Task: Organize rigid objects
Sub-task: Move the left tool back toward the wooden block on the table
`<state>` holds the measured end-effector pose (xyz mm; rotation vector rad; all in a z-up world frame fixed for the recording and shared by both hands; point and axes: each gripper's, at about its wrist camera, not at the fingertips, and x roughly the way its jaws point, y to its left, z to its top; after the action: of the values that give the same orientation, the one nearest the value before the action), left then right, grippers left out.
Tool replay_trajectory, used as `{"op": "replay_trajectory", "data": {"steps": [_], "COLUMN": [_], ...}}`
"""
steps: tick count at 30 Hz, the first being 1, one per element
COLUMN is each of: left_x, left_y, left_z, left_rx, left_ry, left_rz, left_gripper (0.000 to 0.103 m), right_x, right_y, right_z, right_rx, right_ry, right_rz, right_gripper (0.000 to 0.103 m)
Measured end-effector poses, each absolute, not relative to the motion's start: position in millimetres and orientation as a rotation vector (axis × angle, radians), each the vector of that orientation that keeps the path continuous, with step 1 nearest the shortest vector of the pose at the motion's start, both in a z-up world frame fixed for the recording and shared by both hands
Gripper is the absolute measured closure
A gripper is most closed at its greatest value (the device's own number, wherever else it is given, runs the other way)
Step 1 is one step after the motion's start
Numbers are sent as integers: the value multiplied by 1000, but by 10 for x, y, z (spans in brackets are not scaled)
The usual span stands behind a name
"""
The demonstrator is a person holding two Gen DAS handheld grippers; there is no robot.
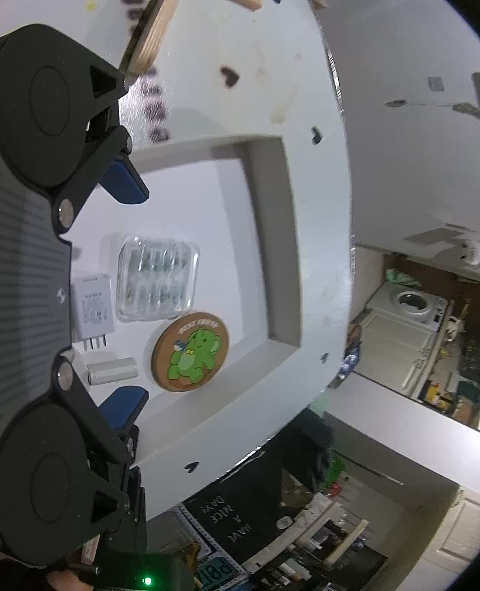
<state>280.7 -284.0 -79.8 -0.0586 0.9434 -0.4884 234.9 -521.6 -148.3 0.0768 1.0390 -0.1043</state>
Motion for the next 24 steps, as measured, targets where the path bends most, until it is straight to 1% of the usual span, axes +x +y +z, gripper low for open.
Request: {"op": "replay_trajectory", "data": {"steps": [5, 11, 16, 24], "left_x": [2784, 2971, 3153, 3420], "left_y": [-2617, -2238, -1881, -1447], "left_z": [-654, -622, -664, -888], "left_rx": [-70, -119, -165, -219], "left_ry": [883, 837, 814, 821], "left_rz": [-446, -357, -262, -168], "left_gripper": [0, 0, 0, 0], "right_x": [2344, 2340, 2341, 2336], "right_y": [-5213, -5211, -5212, -5221], "right_z": [-1476, -1476, -1477, -1473], "right_rx": [74, 74, 74, 78], "right_ry": [1038, 1037, 1037, 1037], "right_rz": [-109, -111, -111, -111], "right_gripper": [92, 92, 92, 92]}}
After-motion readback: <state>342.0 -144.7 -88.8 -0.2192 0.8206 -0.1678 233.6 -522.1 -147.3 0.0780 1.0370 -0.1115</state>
